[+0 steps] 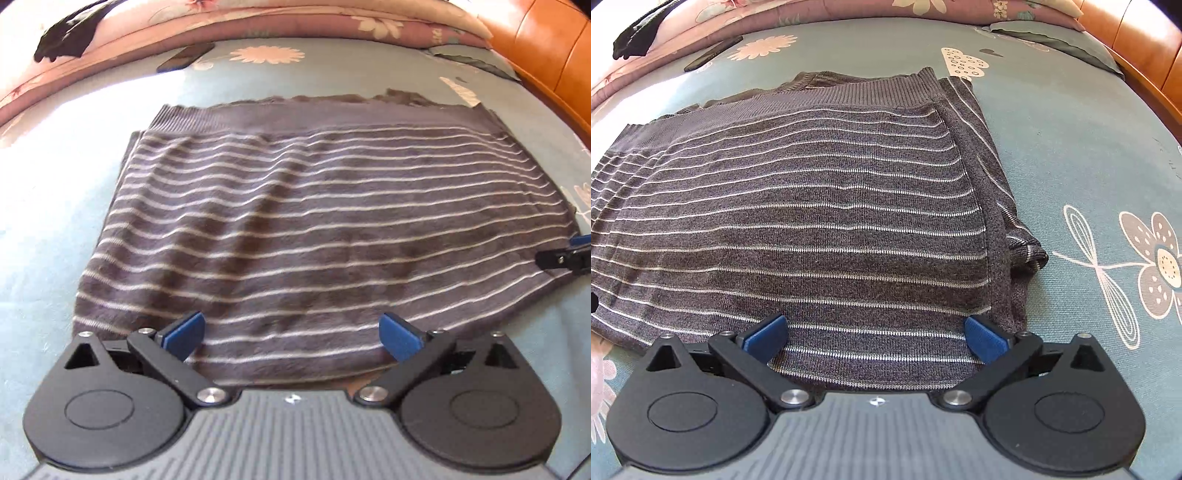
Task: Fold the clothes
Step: 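Hover both open grippers over the folded striped sweater, smoothing it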
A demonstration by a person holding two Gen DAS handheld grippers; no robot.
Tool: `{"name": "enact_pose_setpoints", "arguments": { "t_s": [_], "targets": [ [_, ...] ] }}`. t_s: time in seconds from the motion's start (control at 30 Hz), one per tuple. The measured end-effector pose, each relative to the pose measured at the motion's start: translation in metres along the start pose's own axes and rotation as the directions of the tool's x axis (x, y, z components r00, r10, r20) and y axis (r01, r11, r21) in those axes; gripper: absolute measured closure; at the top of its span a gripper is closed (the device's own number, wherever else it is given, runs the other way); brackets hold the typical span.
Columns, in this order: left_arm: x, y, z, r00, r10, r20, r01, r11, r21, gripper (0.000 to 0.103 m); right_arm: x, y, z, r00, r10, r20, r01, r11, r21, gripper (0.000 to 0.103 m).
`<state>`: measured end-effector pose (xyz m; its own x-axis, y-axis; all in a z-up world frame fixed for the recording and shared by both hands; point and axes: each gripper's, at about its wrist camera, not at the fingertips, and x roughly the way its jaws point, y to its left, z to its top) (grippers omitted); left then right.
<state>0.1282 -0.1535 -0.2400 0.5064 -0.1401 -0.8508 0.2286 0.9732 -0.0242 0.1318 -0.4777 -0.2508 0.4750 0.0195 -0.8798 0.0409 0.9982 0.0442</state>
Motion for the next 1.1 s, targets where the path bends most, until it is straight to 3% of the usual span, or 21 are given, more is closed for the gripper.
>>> {"name": "enact_pose_setpoints", "arguments": {
  "t_s": [0.17, 0.33, 0.4, 0.53, 0.67, 0.83, 0.93, 1.0, 1.1],
  "targets": [
    [-0.009, 0.021, -0.017, 0.999, -0.006, -0.039, 0.005, 0.999, -0.036, 0.003, 0.002, 0.004, 0.001, 1.000, -0.031, -0.002, 0.031, 1.000, 0.006, 0.000],
    [-0.022, 0.033, 0.006, 0.997, -0.001, 0.079, 0.000, 1.000, 0.008, 0.003, 0.004, 0.009, 0.000, 0.998, -0.059, 0.001, 0.058, 0.998, 0.010, 0.000],
    [-0.015, 0.044, 0.012, 0.997, 0.003, 0.077, -0.002, 1.000, -0.012, 0.003, 0.003, 0.010, 0.000, 0.997, -0.071, 0.007, 0.071, 0.997, 0.017, 0.000],
    [0.006, 0.068, 0.004, 0.999, 0.040, -0.004, -0.040, 0.998, -0.041, 0.003, 0.001, 0.014, 0.001, 0.995, -0.095, -0.004, 0.095, 0.995, 0.036, 0.000],
    [-0.010, 0.080, 0.004, 1.000, -0.017, 0.024, 0.019, 0.998, -0.064, 0.004, -0.007, 0.019, 0.004, 0.993, -0.103, -0.051, 0.107, 0.992, 0.073, 0.000],
    [-0.005, 0.092, 0.049, 0.988, -0.086, 0.129, 0.093, 0.995, -0.043, 0.004, -0.022, 0.045, 0.002, 0.997, -0.069, -0.047, 0.072, 0.995, 0.070, 0.000],
    [0.025, 0.101, 0.071, 0.986, -0.132, 0.103, 0.139, 0.989, -0.056, 0.004, -0.025, 0.069, 0.002, 0.998, -0.043, -0.053, 0.047, 0.997, 0.068, 0.000],
    [0.046, 0.109, 0.074, 0.992, -0.114, 0.053, 0.118, 0.990, -0.081, 0.005, -0.027, 0.085, 0.004, 0.998, -0.026, -0.053, 0.029, 0.997, 0.066, 0.000],
    [0.040, 0.125, 0.077, 0.992, -0.113, 0.063, 0.120, 0.987, -0.109, 0.005, -0.030, 0.105, 0.007, 0.999, -0.009, -0.050, 0.012, 0.998, 0.054, 0.000]
  ]
}}
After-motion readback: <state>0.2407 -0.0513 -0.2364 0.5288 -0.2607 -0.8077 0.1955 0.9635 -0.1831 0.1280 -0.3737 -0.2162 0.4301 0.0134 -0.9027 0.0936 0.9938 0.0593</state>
